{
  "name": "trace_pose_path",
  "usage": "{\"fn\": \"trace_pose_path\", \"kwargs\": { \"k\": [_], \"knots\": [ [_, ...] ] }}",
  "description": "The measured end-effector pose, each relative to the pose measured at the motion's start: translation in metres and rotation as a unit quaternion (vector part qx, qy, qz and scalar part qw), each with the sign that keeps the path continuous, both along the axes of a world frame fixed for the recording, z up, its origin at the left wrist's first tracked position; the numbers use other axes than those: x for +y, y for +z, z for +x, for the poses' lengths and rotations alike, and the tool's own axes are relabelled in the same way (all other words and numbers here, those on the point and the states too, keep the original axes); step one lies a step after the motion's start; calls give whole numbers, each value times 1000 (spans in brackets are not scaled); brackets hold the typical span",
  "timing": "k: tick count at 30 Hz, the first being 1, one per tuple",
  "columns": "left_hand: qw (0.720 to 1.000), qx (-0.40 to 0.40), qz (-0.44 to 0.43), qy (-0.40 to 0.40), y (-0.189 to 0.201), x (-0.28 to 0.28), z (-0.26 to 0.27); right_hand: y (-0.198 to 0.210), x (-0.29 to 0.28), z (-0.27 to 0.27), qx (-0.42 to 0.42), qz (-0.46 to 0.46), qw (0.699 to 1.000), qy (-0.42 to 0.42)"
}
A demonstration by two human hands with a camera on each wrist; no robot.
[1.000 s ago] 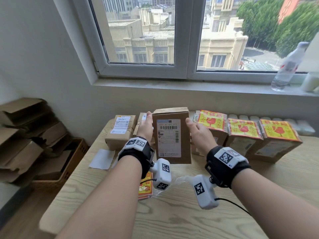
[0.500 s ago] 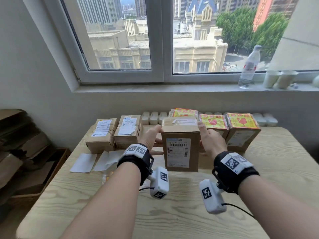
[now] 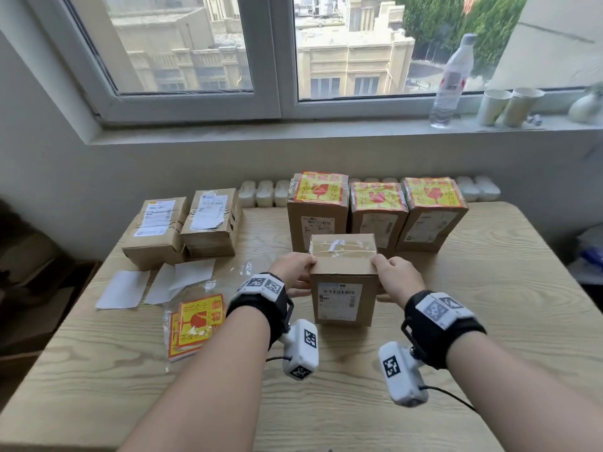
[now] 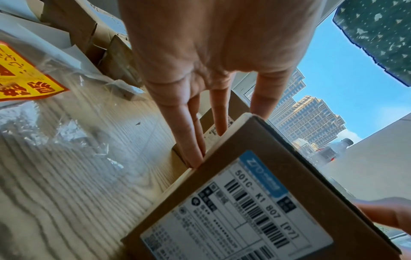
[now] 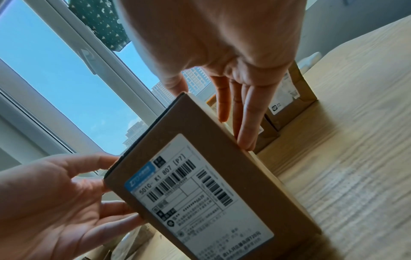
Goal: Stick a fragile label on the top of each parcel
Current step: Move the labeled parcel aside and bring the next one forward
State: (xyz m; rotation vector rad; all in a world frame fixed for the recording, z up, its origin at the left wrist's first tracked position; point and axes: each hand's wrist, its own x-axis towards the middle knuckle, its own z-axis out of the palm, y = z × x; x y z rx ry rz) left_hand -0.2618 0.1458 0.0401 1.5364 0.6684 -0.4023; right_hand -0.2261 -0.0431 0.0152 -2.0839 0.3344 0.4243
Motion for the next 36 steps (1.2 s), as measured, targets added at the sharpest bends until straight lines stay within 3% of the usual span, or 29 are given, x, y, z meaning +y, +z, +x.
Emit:
{"fn": "trace_pose_path", "kwargs": {
  "k": [14, 19, 22, 26, 30, 36],
  "knots": [
    [1000, 15, 13, -14, -10, -5, -2, -12, -3, 2, 5, -50, 999, 2],
    [997, -18, 77, -27, -7, 9, 0, 16, 8, -2, -153, -77, 985, -14],
    [994, -35, 101, -24, -2, 26, -2, 34, 31, 1, -249, -90, 963, 39],
    [992, -48, 116, 6, 0, 64, -9, 46, 79, -2, -306, -49, 947, 88],
    [990, -39, 124, 57, -7, 115, -24, 42, 135, -9, -284, -8, 949, 137],
    [982, -13, 146, 119, -31, 192, -44, 9, 199, -6, -157, -13, 974, 164]
  ]
}}
